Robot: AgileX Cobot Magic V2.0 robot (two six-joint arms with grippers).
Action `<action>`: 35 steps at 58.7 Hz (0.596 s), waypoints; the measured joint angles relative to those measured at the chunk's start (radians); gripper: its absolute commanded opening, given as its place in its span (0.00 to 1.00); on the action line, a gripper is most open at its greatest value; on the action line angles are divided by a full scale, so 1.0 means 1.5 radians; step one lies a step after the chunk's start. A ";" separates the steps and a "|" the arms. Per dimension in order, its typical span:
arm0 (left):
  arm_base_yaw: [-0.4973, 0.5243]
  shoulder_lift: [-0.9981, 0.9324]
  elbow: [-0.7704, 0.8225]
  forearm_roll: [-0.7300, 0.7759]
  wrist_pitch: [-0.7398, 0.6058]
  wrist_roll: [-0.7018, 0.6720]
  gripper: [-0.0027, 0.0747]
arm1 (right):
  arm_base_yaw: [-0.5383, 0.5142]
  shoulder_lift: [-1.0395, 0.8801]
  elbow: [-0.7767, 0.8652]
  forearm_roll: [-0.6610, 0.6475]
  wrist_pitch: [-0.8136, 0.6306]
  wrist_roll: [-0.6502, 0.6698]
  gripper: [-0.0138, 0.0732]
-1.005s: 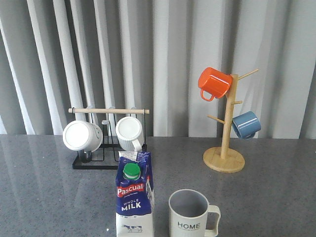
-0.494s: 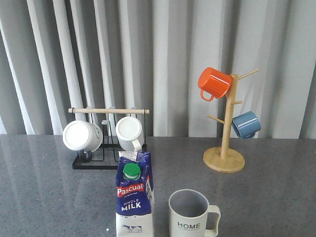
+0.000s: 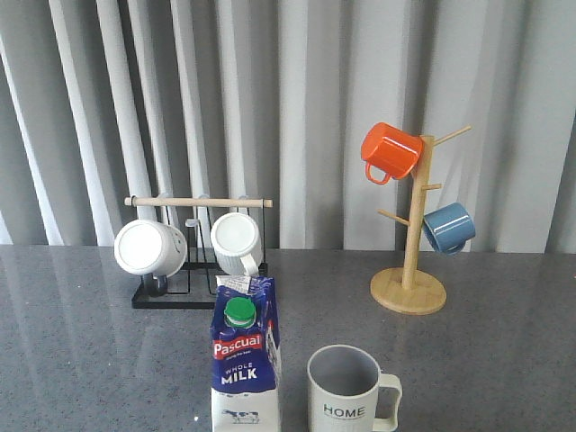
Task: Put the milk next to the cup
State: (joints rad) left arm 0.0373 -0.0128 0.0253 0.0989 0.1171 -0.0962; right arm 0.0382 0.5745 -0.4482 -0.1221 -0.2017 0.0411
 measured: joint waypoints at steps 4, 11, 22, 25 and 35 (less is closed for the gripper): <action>0.000 0.000 0.000 0.000 0.000 0.000 0.02 | 0.000 0.000 0.000 0.000 0.000 0.000 0.15; 0.000 0.000 0.000 0.000 0.000 0.000 0.02 | 0.000 0.000 0.000 0.000 -0.001 0.000 0.15; 0.000 0.000 0.000 0.000 0.000 0.000 0.02 | 0.000 -0.018 0.023 -0.002 0.006 -0.021 0.15; 0.000 0.000 0.000 0.000 0.000 0.000 0.02 | 0.000 -0.042 0.050 -0.003 0.018 -0.027 0.15; 0.000 0.000 0.000 0.000 0.000 0.000 0.02 | 0.000 -0.179 0.185 -0.003 0.045 -0.034 0.15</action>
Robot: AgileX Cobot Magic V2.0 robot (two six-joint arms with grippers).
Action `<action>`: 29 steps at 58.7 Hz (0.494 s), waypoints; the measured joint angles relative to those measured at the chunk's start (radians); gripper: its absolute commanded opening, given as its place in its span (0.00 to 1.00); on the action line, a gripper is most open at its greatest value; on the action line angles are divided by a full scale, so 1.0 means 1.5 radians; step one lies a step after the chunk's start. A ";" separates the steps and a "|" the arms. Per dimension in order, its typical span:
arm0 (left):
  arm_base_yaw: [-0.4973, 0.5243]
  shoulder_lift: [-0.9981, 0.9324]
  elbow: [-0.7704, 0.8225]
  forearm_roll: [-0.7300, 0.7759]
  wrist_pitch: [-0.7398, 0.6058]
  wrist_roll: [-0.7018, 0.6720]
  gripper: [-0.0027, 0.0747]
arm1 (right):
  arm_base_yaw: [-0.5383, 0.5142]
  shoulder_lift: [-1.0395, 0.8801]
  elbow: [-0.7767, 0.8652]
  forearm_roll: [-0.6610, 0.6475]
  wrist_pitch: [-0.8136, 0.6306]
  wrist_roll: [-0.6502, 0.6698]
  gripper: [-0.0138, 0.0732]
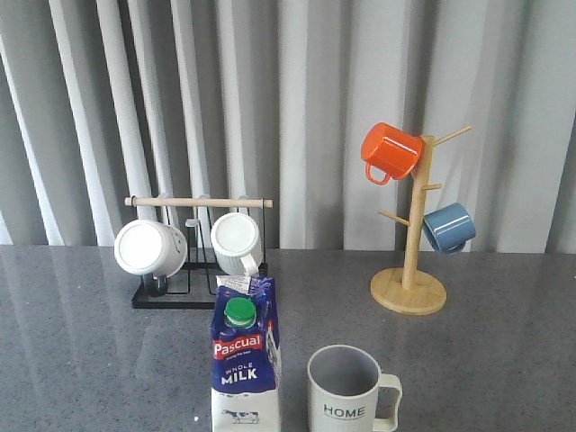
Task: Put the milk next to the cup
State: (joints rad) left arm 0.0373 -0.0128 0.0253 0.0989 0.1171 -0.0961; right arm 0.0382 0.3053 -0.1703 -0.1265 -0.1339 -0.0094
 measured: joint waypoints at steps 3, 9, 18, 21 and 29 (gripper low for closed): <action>0.000 0.000 0.000 0.000 0.000 0.000 0.02 | 0.000 -0.042 0.045 0.000 0.006 0.000 0.15; 0.000 0.000 0.000 0.000 0.000 0.000 0.02 | 0.000 -0.136 0.115 0.003 0.023 0.000 0.15; 0.000 0.000 0.000 0.000 0.000 0.000 0.02 | 0.000 -0.207 0.130 0.021 0.103 0.001 0.15; 0.000 0.000 0.000 0.000 0.000 0.000 0.02 | 0.000 -0.210 0.130 0.024 0.126 0.001 0.15; 0.000 0.000 0.000 0.000 0.000 0.000 0.02 | 0.002 -0.210 0.130 0.035 0.147 0.001 0.15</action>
State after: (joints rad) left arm 0.0373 -0.0128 0.0253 0.0989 0.1173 -0.0961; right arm 0.0416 -0.0104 0.0253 -0.0742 0.0873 -0.0072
